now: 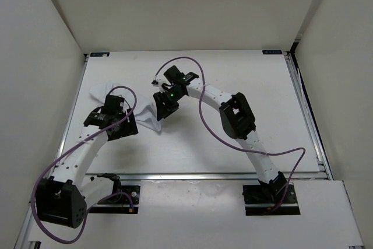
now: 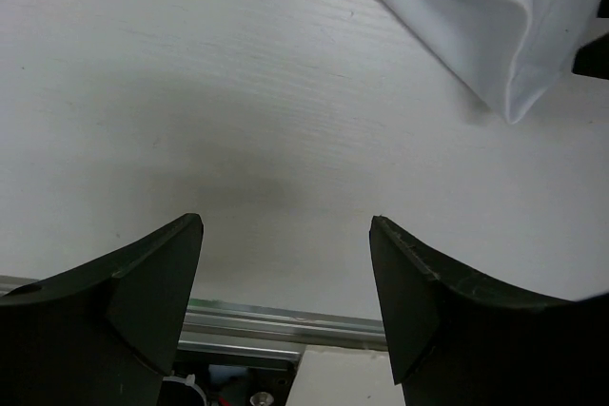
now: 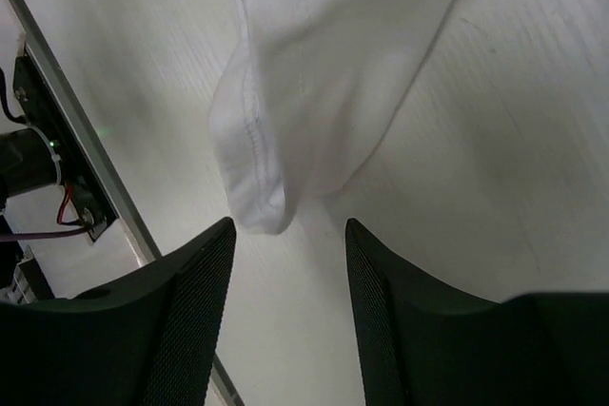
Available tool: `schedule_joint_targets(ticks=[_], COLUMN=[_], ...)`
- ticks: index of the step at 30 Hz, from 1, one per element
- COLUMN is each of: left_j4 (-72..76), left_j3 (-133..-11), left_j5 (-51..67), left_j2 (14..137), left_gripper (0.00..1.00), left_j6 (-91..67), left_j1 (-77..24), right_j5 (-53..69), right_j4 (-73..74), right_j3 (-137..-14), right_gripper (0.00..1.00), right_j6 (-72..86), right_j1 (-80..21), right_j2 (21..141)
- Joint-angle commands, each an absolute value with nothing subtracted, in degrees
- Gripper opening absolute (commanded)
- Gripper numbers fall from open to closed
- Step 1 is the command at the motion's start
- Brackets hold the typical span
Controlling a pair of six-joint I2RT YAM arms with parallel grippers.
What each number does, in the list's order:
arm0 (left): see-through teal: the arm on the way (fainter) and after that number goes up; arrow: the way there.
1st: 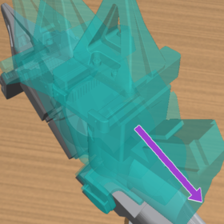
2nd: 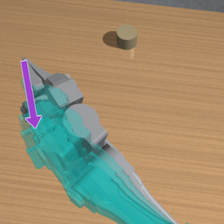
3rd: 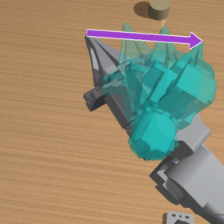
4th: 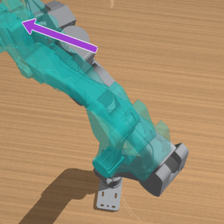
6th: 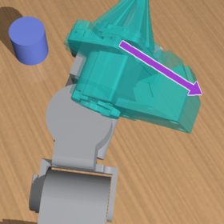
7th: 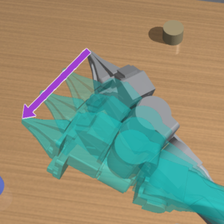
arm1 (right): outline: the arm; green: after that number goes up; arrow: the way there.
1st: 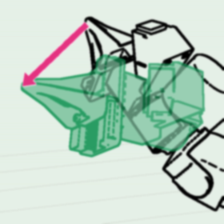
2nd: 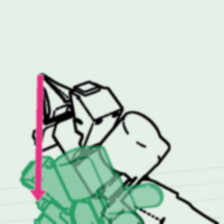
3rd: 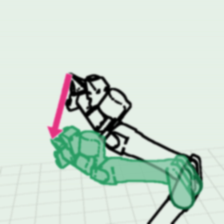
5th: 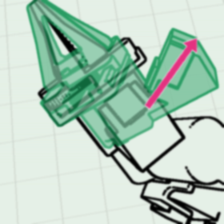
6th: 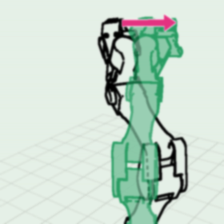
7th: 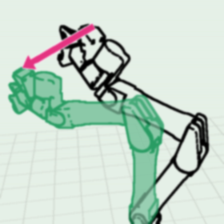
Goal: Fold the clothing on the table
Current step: Flatten the skirt out
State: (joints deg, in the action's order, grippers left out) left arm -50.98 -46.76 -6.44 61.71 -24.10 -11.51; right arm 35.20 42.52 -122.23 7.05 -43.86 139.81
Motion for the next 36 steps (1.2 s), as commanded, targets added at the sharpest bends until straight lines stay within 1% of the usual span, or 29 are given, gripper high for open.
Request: schedule_joint_targets(ticks=[1,3,4,5,6,7,8,9,11,12,15,16,17,19,20,21,22,23,25,26,28,29,32,35,36], left_j4=[-50.97,-51.24,-51.15,-50.63,-50.63,-50.19,-49.58,-49.22,-48.96,-49.13,-48.08,-47.73,-46.85,-44.83,-43.61,-42.81,-42.54,-41.84,-40.61,-39.91,-38.16,-37.62,-35.87,-34.72,-34.46], left_j3=[-46.85,-47.46,-47.46,-47.63,-47.38,-47.37,-47.29,-47.11,-47.55,-48.16,-47.99,-48.25,-47.47,-46.24,-45.62,-44.75,-44.65,-44.21,-43.68,-43.77,-43.86,-44.12,-46.04,-48.51,-50.34], left_j5=[-6.58,-7.73,-7.82,-8.69,-8.70,-8.96,-9.05,-9.14,-9.58,-10.10,-8.80,-7.40,-6.43,-4.05,-2.30,-1.76,-0.89,-0.53,-0.18,-0.26,0.00,0.52,1.05,1.41,1.49], left_j2=[59.58,59.68,59.76,59.94,60.03,60.20,60.29,60.29,60.12,60.20,60.64,60.21,59.77,58.89,58.54,58.45,58.27,58.27,58.45,58.97,59.76,60.81,64.15,67.92,69.94], left_gripper=[0.82,0.82,0.80,0.80,0.79,0.78,0.77,0.76,0.75,0.76,0.77,0.77,0.77,0.76,0.76,0.75,0.74,0.74,0.74,0.74,0.73,0.72,0.71,0.70,0.69], left_j6=[-24.35,-23.56,-23.47,-23.12,-22.94,-22.68,-22.50,-22.67,-23.02,-22.77,-23.03,-23.11,-23.38,-24.17,-25.04,-25.22,-25.31,-25.57,-25.84,-26.19,-26.71,-26.72,-28.56,-30.23,-30.50], left_j1=[-12.56,-13.09,-13.27,-12.84,-13.09,-12.83,-12.22,-12.13,-11.95,-11.87,-10.90,-10.38,-9.85,-8.97,-8.36,-8.18,-7.65,-7.56,-7.29,-7.03,-7.82,-8.08,-11.24,-16.86,-17.22], right_j5=[36.91,37.09,36.92,37.00,36.31,35.52,34.29,33.06,29.55,28.57,21.29,15.96,10.34,3.99,0.65,-1.65,-4.45,-6.14,-6.59,-6.16,-4.84,-4.66,-2.91,3.32,5.43], right_j4=[38.77,37.36,37.01,37.26,36.92,37.18,37.79,39.10,42.78,43.85,49.73,52.18,53.95,55.80,57.81,58.70,60.71,62.04,62.49,61.62,59.07,57.58,54.59,54.58,53.80], right_j3=[-126.30,-127.17,-127.35,-127.09,-127.70,-127.97,-129.45,-130.07,-132.88,-133.15,-133.77,-132.29,-130.01,-124.93,-121.41,-119.38,-116.14,-112.36,-107.17,-104.44,-101.87,-101.60,-104.05,-109.05,-109.94], right_gripper=[0.54,0.50,0.43,0.40,0.24,0.04,0.00,0.01,0.00,0.00,0.00,0.00,0.00,0.00,0.00,0.05,0.30,0.44,0.51,0.52,0.53,0.57,0.60,0.60,0.59], right_j6=[9.92,11.07,11.34,11.69,12.04,12.56,12.92,12.83,11.26,11.25,10.20,9.93,10.11,10.46,11.33,11.51,11.77,12.13,12.04,11.87,11.52,11.25,8.28,5.28,4.75], right_j1=[-44.21,-44.47,-44.56,-44.65,-44.91,-44.30,-43.77,-43.25,-42.37,-41.75,-39.30,-38.94,-38.07,-35.52,-33.59,-31.05,-29.20,-27.96,-24.97,-24.44,-25.13,-25.48,-28.03,-29.88,-30.14], right_j2=[141.23,142.56,143.34,144.05,144.84,144.93,145.11,144.85,141.88,138.03,127.14,122.48,120.26,112.01,110.49,108.13,106.02,105.04,102.23,101.61,99.76,99.41,101.77,108.78,109.77])
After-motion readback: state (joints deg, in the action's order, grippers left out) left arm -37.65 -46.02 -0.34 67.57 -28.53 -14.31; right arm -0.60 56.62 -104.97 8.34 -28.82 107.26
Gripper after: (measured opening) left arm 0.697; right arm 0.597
